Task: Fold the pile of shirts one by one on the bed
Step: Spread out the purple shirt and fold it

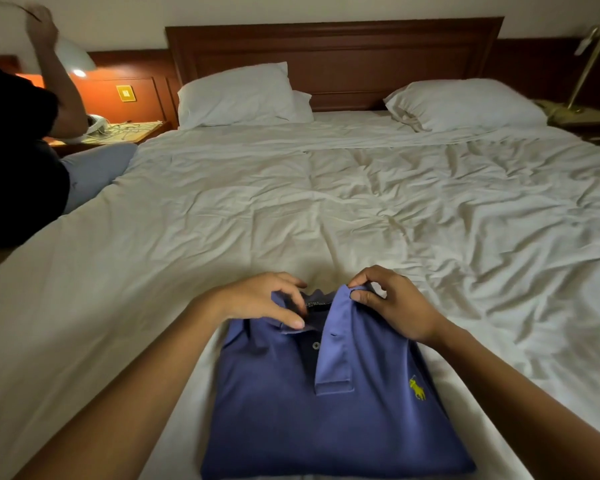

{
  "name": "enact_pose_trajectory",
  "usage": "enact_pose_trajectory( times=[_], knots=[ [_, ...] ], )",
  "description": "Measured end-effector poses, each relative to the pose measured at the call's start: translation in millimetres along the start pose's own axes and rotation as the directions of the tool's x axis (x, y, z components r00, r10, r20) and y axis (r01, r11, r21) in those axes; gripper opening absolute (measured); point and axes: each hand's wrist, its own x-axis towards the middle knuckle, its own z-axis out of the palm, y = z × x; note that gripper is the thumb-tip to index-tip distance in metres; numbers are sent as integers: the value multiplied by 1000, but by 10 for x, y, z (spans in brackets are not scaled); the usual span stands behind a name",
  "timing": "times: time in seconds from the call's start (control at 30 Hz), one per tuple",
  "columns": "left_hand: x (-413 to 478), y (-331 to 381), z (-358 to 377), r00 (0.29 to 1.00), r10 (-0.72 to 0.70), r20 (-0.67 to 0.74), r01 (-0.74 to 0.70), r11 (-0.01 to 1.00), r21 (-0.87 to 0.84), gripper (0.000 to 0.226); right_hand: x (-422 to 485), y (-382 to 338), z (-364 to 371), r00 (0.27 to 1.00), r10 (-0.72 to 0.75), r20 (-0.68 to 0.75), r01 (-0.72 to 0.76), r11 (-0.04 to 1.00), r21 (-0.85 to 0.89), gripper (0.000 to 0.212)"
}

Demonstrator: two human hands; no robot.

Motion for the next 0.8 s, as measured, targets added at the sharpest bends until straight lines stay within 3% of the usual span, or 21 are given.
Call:
enact_pose_trajectory(
  times=[0.07, 0.13, 0.2, 0.27, 0.33, 0.4, 0.5, 0.57, 0.63, 0.73, 0.8],
  knots=[
    [-5, 31, -51, 981, -69, 183, 56, 996, 75, 49, -1, 0, -21, 1000, 4, -8, -4, 1000, 7, 15],
    [-12, 12, -70, 963, -93, 253, 40, 977, 208, 52, -10, 7, -42, 1000, 11, -9, -11, 1000, 11, 12],
    [10, -31, -39, 991, -13, 131, -22, 965, 261, 35, -24, 8, -54, 1000, 21, -3, -21, 1000, 15, 11],
    [56, -42, 9, 992, 71, -102, -45, 971, 234, 21, -37, -10, -37, 1000, 23, -6, -22, 1000, 21, 13],
    [129, -22, 77, 940, 94, -329, -4, 965, 263, 19, -26, -58, -1, 999, 13, -49, -11, 999, 38, 18],
    [180, 16, 197, 905, 55, -422, 46, 973, 226, 19, -1, -125, 55, 995, -11, -98, 15, 999, 41, 20],
    [168, -24, 377, 935, -3, -356, 58, 988, 143, 13, 13, -182, 174, 998, -55, -15, 53, 991, -123, 10],
    [100, -120, 400, 931, 68, -359, -23, 992, 127, 10, -22, -163, 295, 993, -13, 121, 56, 930, -364, 19],
    [-3, -218, 393, 927, 165, -338, -86, 968, 235, 23, -44, -151, 365, 988, 49, 146, 33, 860, -509, 29],
    [-257, -344, 395, 987, 97, -125, -44, 926, 375, 52, -59, -134, 353, 988, 90, 128, -12, 858, -514, 48],
    [-423, -440, 411, 1000, 10, -29, 1, 931, 364, 60, -95, -129, 315, 959, 179, 218, -49, 867, -496, 59]
  ],
)
